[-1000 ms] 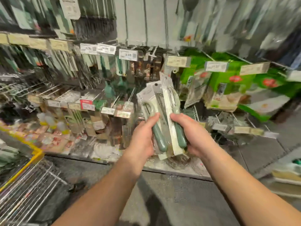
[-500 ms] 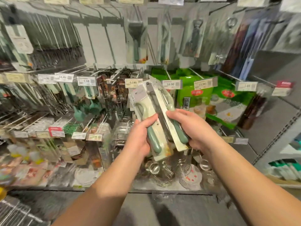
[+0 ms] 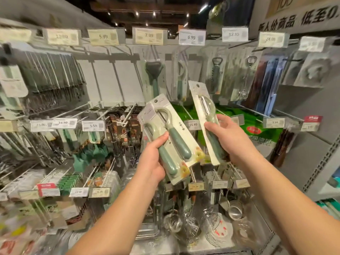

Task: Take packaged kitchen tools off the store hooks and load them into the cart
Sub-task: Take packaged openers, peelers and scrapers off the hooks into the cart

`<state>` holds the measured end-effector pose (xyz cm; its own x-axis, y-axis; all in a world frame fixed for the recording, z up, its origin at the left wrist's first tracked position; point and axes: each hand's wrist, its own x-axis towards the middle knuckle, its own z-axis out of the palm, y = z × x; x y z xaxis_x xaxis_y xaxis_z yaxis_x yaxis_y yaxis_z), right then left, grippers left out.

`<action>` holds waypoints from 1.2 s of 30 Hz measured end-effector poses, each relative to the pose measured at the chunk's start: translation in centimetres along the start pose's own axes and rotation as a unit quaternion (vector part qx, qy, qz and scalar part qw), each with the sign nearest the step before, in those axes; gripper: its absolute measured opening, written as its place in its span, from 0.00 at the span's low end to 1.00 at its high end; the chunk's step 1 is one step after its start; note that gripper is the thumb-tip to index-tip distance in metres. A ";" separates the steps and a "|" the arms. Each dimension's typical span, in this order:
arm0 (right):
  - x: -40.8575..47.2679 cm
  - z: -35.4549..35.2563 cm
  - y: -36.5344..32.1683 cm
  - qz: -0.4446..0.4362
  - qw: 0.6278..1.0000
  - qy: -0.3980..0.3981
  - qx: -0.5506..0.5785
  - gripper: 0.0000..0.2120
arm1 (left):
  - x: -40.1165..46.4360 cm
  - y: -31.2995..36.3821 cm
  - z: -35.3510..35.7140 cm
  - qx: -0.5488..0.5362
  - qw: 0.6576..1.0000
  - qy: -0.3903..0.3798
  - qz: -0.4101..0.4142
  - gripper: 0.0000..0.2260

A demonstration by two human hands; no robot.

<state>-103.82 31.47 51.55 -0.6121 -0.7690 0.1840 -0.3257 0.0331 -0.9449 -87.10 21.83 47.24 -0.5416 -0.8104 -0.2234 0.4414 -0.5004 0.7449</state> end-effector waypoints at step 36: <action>16.2 7.7 -3.9 -0.106 0.969 0.202 -0.096 0.34 | 3.6 9.7 1.4 0.005 0.997 -0.073 0.032 0.09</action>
<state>-106.94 13.98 56.12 -0.7364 -0.4593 0.4968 -0.5794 0.0489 -0.8136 -85.75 14.53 54.56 -0.6108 -0.7875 -0.0819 0.4718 -0.4451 0.7611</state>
